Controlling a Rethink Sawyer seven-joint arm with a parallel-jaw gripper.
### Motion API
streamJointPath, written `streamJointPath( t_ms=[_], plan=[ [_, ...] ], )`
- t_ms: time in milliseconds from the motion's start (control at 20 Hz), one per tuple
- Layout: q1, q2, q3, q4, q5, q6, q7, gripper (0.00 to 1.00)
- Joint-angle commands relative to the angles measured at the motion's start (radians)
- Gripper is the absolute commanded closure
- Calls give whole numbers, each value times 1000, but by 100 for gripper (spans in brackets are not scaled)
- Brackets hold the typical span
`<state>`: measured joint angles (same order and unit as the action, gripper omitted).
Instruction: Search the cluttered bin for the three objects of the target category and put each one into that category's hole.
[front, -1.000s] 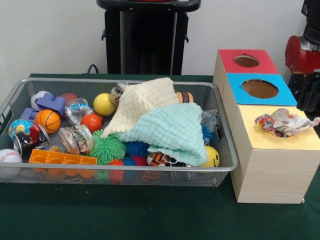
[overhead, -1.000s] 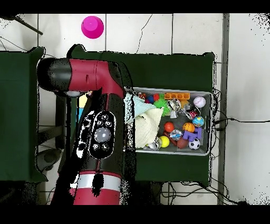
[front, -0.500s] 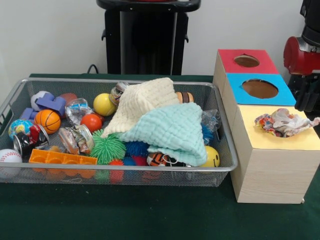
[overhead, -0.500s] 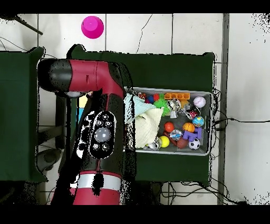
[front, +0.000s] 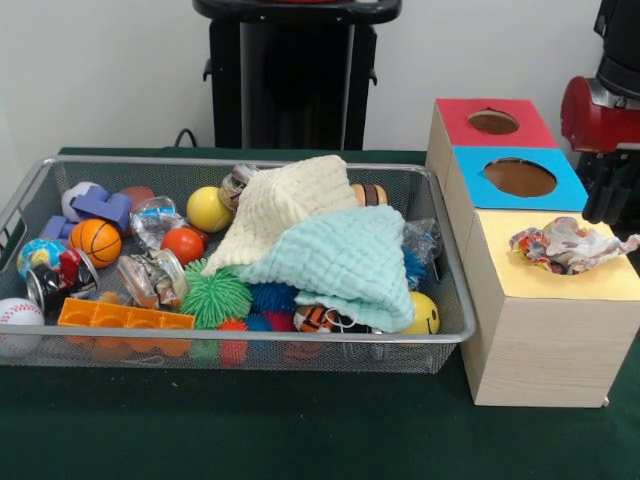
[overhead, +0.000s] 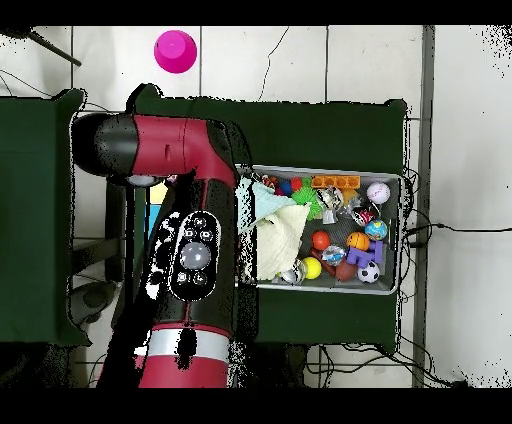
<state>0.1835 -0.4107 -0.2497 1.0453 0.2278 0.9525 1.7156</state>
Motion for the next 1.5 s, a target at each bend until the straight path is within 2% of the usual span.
streamJointPath(
  t_ms=[50,1050,1500],
  plan=[
    [-17,21,71,166,-38,-63,117,100],
    [-3,37,81,216,-26,-142,156,100],
    [-6,66,97,244,-28,-234,155,100]
  ],
)
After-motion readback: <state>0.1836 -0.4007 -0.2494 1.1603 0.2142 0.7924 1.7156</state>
